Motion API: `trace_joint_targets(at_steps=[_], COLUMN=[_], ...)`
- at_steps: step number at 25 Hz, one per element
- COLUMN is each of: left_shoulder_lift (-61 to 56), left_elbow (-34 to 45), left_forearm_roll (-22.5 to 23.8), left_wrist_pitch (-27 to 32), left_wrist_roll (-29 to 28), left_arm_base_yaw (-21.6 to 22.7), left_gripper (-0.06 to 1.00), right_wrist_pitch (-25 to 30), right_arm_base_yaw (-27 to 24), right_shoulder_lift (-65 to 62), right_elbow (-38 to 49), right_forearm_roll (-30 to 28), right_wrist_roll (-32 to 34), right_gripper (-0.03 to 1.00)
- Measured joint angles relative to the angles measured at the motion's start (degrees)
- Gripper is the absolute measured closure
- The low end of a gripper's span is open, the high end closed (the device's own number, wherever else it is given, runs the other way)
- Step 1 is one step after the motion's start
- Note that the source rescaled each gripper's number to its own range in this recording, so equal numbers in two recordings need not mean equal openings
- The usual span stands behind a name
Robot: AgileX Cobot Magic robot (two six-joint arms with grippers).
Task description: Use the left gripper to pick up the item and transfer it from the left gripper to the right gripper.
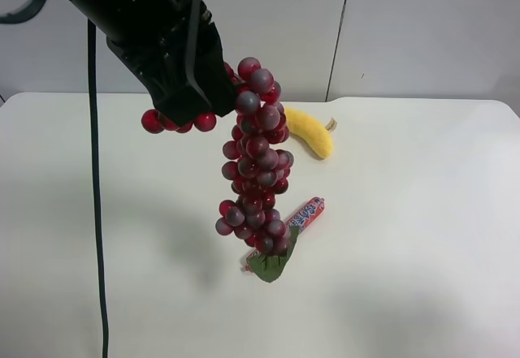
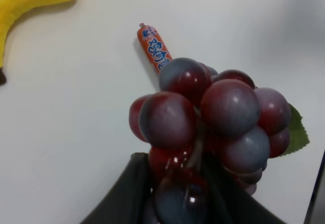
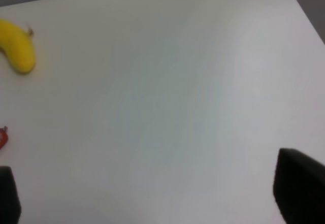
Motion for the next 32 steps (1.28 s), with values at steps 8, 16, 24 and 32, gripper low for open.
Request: trace_joint_targets(at_steps=[8, 16, 24, 32], left_shoulder_lift=[0.0, 0.0, 0.0, 0.0], left_elbow=[0.0, 0.0, 0.0, 0.0], left_forearm_roll=[0.0, 0.02, 0.02, 0.08], left_wrist_pitch=[-0.1, -0.65, -0.7, -0.95], left_wrist_roll=[1.09, 1.27, 1.27, 1.27], left_arm_base_yaw=[0.0, 0.0, 0.0, 0.0], left_gripper=[0.94, 0.94, 0.94, 0.94], right_wrist_pitch=[0.0, 0.0, -1.74, -8.25], right_arm_base_yaw=[0.0, 0.0, 0.06, 1.93], right_shoulder_lift=[0.0, 0.0, 0.78, 21.53], right_elbow=[0.0, 0.0, -1.19, -7.56], right_forearm_roll=[0.0, 0.0, 6.41, 23.6], right_wrist_roll=[0.0, 0.0, -3.12, -23.95], right_gripper=[-0.03, -0.03, -0.03, -0.03])
